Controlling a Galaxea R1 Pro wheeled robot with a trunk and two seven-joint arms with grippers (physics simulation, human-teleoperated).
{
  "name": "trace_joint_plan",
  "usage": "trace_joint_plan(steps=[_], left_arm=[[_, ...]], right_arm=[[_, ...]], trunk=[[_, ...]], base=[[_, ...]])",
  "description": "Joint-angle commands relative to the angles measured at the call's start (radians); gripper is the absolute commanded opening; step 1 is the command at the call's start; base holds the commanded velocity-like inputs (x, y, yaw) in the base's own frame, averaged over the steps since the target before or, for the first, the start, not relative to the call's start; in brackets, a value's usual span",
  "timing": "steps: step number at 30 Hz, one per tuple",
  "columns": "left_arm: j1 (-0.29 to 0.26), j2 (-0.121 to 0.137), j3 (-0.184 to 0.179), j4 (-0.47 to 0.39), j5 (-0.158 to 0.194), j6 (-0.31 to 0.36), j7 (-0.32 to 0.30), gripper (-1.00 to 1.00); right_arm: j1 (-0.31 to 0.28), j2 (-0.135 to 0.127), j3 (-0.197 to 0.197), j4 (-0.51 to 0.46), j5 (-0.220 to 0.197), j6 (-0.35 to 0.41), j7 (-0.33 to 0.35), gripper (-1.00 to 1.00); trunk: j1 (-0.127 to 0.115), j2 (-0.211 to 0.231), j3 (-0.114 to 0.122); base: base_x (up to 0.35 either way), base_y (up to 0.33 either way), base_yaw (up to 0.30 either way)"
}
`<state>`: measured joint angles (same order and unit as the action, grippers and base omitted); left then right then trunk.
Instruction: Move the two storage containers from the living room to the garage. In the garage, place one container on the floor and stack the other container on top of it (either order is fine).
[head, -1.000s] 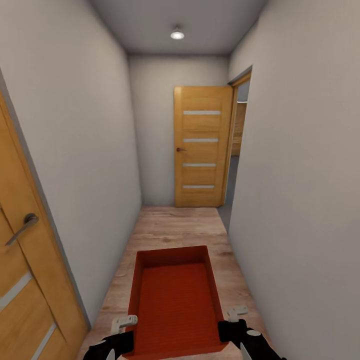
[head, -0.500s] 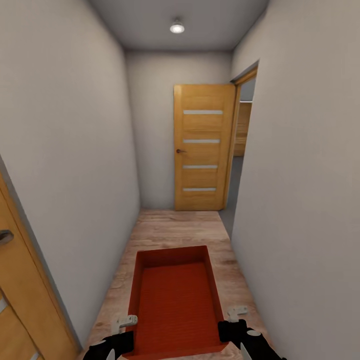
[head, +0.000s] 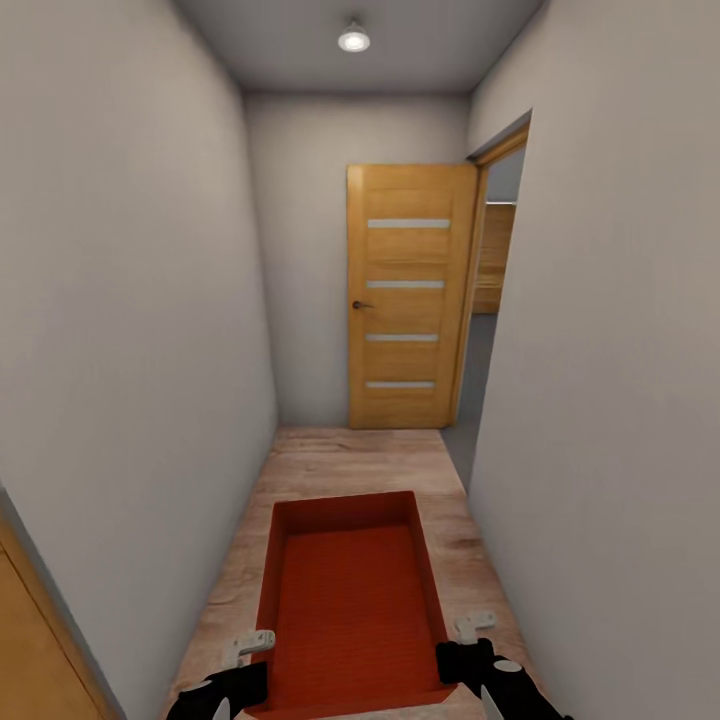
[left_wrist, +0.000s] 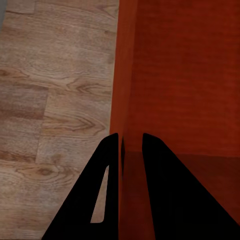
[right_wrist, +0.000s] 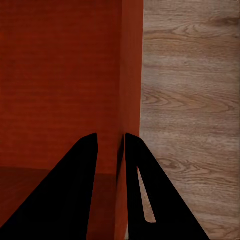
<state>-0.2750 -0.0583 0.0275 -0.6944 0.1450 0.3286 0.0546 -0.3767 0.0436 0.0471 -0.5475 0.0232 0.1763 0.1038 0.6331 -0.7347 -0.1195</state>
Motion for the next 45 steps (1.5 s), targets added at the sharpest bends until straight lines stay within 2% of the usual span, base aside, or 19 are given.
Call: trace_joint_plan(steps=[1,45], left_arm=[[0.0,0.018,0.0,-0.004,-0.03,-0.066,0.027,-1.0],[0.0,0.02,0.0,-0.004,-0.03,-0.066,0.027,-1.0]], right_arm=[[-0.002,-0.001,-0.004,0.0,-0.031,0.006,0.034,-1.0],[-0.001,-0.002,-0.004,0.0,-0.029,0.007,0.035,-1.0]], trunk=[[0.001,-0.001,-0.002],[0.001,-0.001,-0.002]], base=[[0.327,0.0,0.0],[0.327,0.0,0.0]])
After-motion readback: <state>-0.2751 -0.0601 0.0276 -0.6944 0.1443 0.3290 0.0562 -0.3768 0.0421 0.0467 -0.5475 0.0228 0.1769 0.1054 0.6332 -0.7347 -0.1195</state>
